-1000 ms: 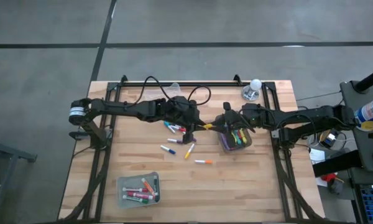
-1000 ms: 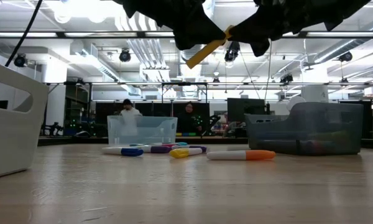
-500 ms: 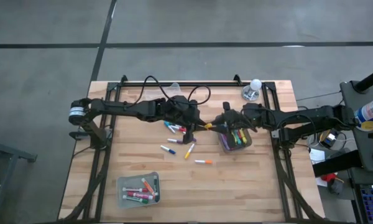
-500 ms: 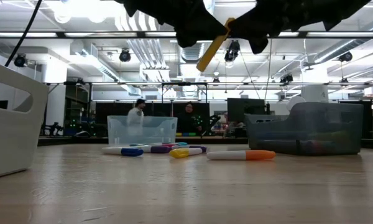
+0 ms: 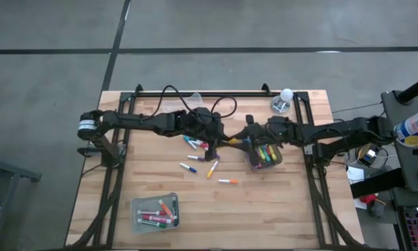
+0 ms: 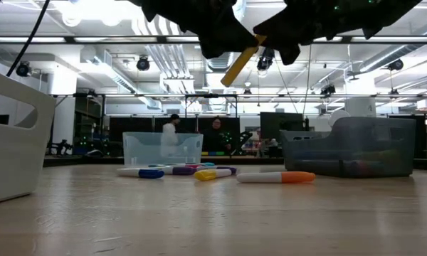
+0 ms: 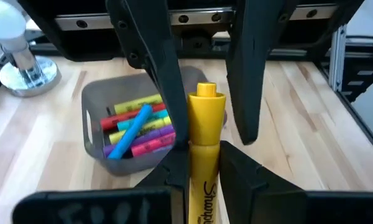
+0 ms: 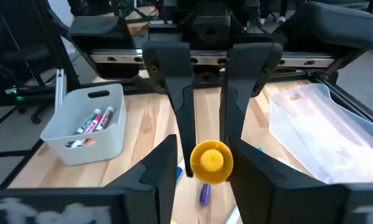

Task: Pick & Place Markers
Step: Put the dark yellow highlighter pen into the black bin

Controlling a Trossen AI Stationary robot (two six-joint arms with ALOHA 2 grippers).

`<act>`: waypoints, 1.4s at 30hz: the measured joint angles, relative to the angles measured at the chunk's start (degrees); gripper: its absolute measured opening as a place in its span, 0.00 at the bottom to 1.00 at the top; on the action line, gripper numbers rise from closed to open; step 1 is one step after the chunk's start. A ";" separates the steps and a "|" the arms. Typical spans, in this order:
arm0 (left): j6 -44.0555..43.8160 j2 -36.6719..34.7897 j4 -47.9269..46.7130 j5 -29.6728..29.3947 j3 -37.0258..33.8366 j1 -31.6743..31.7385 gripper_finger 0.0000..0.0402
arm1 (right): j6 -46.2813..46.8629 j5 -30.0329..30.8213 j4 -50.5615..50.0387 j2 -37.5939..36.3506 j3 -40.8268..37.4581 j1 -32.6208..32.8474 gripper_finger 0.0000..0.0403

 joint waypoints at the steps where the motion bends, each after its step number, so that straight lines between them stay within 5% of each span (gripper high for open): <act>1: -0.07 0.00 -0.22 -0.07 -0.03 0.00 0.14 | -0.18 0.01 0.36 0.81 0.24 -0.02 0.29; 10: -0.10 0.00 -0.72 0.09 -0.52 0.00 0.14 | -1.02 0.03 -2.81 1.68 2.23 -0.02 0.14; 15: -1.10 -0.11 -0.13 -0.78 -0.50 0.00 0.15 | -1.07 0.05 -4.07 0.81 2.36 -0.02 0.14; 25: -1.96 -0.50 -0.09 -3.50 -0.31 0.04 0.34 | -0.10 -0.14 -10.39 -2.27 2.34 -0.01 0.14; 42: -2.37 -3.26 -3.52 -6.23 -0.38 0.17 0.41 | 11.45 14.80 -45.81 -7.12 9.33 -0.02 0.14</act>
